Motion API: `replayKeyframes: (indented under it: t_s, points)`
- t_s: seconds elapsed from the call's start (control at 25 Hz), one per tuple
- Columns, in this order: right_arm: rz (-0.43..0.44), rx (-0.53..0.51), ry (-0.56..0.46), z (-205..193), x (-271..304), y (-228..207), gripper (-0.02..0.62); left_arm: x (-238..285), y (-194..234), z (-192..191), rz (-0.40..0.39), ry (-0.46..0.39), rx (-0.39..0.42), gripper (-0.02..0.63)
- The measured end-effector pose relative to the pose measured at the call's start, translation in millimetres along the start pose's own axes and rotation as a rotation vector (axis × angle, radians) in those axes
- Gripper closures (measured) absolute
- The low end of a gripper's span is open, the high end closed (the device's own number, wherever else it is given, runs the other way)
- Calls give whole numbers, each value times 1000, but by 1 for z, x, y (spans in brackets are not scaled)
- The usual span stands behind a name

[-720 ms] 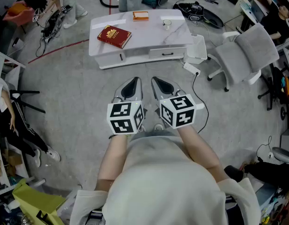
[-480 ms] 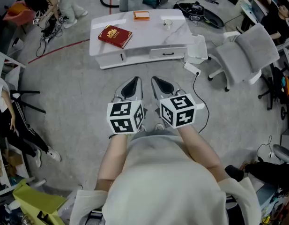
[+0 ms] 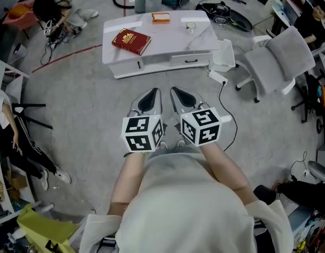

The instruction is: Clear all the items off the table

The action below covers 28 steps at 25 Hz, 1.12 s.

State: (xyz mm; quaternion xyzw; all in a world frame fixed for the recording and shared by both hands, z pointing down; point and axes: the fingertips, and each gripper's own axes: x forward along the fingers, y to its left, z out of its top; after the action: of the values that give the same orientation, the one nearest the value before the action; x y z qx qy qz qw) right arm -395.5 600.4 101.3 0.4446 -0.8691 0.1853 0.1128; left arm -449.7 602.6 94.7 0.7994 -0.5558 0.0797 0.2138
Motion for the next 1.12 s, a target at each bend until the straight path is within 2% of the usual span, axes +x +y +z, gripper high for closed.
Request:
replayKeyframes:
  t_s: [0.56, 1.12]
  points:
    - [-39, 16, -3, 0, 26, 11, 597, 6, 33, 4, -26, 8, -6, 598]
    - [-6, 41, 12, 8, 67, -8, 597, 39, 69, 10, 20, 25, -57, 597]
